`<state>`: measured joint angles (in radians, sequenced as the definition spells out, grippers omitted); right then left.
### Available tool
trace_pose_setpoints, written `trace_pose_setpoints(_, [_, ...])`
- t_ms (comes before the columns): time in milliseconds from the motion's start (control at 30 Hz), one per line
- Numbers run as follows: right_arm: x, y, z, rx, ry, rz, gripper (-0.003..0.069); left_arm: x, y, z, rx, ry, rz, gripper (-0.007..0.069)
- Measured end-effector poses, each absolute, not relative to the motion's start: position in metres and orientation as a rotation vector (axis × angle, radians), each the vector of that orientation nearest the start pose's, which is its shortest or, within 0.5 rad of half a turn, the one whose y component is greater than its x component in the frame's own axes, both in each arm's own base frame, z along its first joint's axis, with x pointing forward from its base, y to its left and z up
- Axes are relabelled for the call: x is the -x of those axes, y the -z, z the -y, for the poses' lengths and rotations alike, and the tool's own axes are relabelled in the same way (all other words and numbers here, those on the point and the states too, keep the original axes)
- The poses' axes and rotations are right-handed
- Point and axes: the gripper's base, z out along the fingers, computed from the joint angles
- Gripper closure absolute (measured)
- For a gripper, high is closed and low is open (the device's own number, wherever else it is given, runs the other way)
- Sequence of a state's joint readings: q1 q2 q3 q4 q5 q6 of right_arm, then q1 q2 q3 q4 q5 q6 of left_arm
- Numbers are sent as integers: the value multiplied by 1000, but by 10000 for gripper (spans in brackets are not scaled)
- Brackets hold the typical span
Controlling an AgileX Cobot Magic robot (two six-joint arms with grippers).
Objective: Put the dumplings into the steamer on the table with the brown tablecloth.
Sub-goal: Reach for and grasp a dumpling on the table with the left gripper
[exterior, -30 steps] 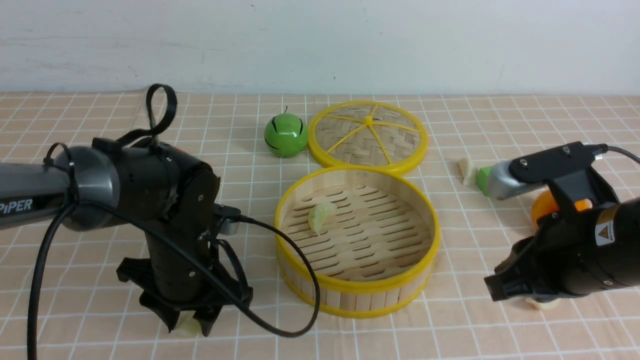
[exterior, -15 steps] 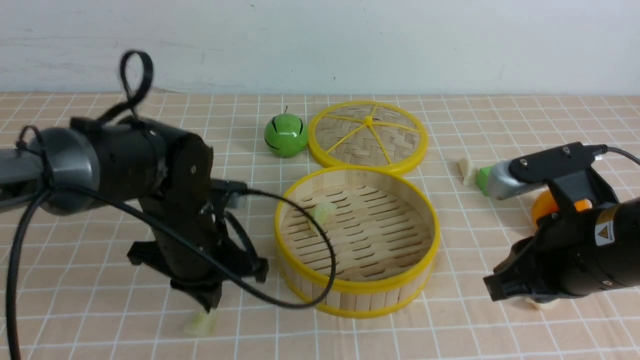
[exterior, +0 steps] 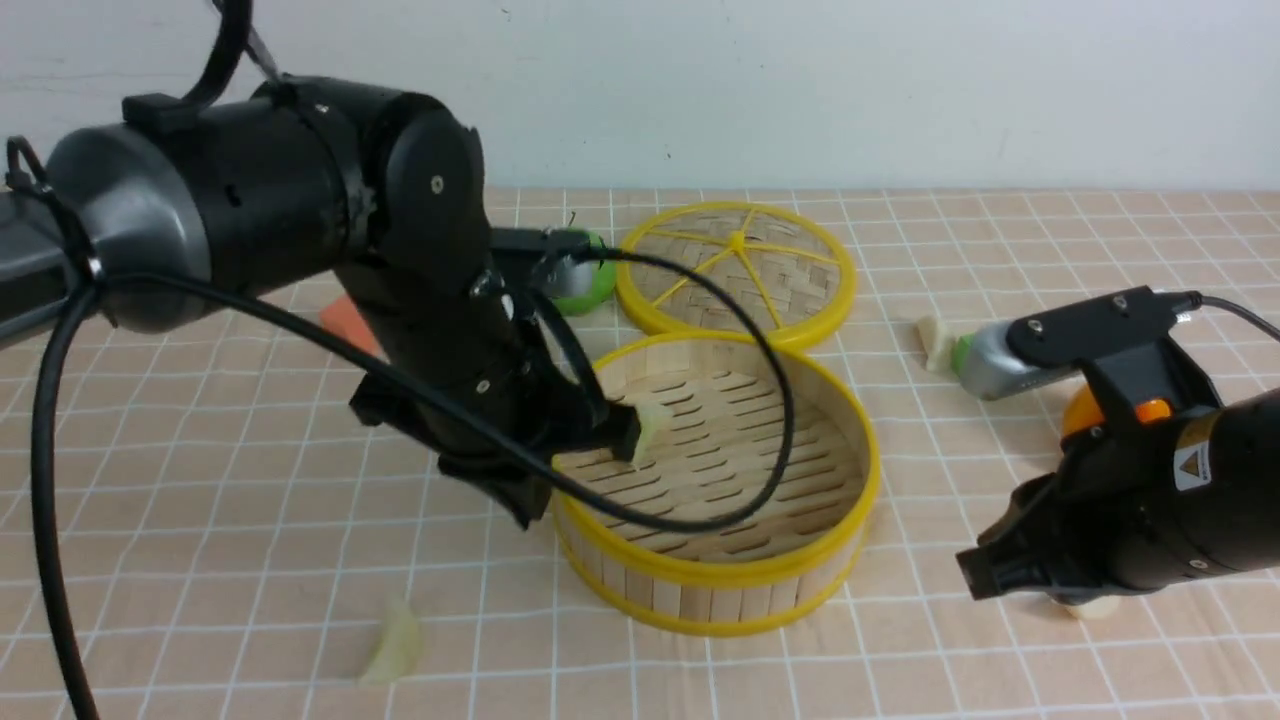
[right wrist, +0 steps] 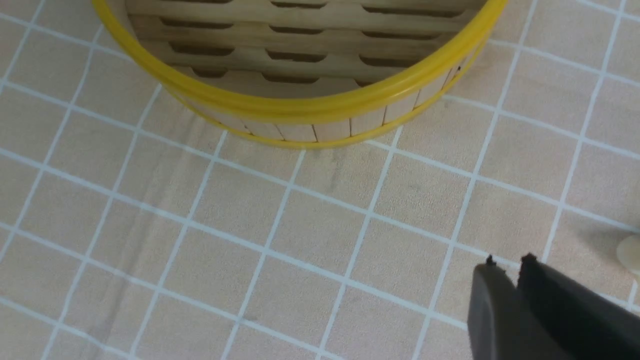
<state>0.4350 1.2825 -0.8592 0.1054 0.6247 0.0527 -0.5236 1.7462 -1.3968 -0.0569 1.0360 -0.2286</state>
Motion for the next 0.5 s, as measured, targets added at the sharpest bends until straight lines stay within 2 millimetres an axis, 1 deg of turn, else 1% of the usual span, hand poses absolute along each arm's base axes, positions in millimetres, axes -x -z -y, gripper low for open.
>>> trace_pose_setpoints(33, [-227,-268,-112,403,-303,-2524,582,-309,-262,183,-396,209,-2875,632])
trace_pose_setpoints(67, [-227,-268,-112,403,-303,-2527,580,-305,-250,177,-409,134,-2904,606])
trace_pose_setpoints(100, [-227,-268,-112,403,-303,-2528,579,-304,-244,174,-408,98,-2911,585])
trace_pose_setpoints(133, [-227,-268,-112,403,-303,-2528,578,-303,-238,172,-398,75,-2914,561])
trace_pose_setpoints(200, [-226,-268,-111,404,-303,-2529,575,-301,-224,165,-353,34,-2925,488])
trace_pose_setpoints(233, [-226,-268,-111,404,-303,-2529,574,-300,-222,164,-341,29,-2926,472])
trace_pose_setpoints(267, [-226,-268,-111,404,-303,-2529,574,-300,-214,158,-289,11,-2928,405])
trace_pose_setpoints(300, [-227,-268,-112,404,-302,-2529,573,-299,-210,156,-275,4,-2934,380])
trace_pose_setpoints(333, [-227,-268,-112,403,-303,-2529,573,-299,-204,150,-228,-7,-2938,327])
trace_pose_setpoints(367, [-227,-268,-112,402,-304,-2530,572,-300,-199,146,-207,-15,-2943,295])
trace_pose_setpoints(433, [-227,-267,-112,401,-305,-2532,571,-301,-190,141,-175,-21,-2954,256])
trace_pose_setpoints(500, [-227,-267,-112,398,-310,-2533,571,-303,-181,138,-155,-27,-2970,242])
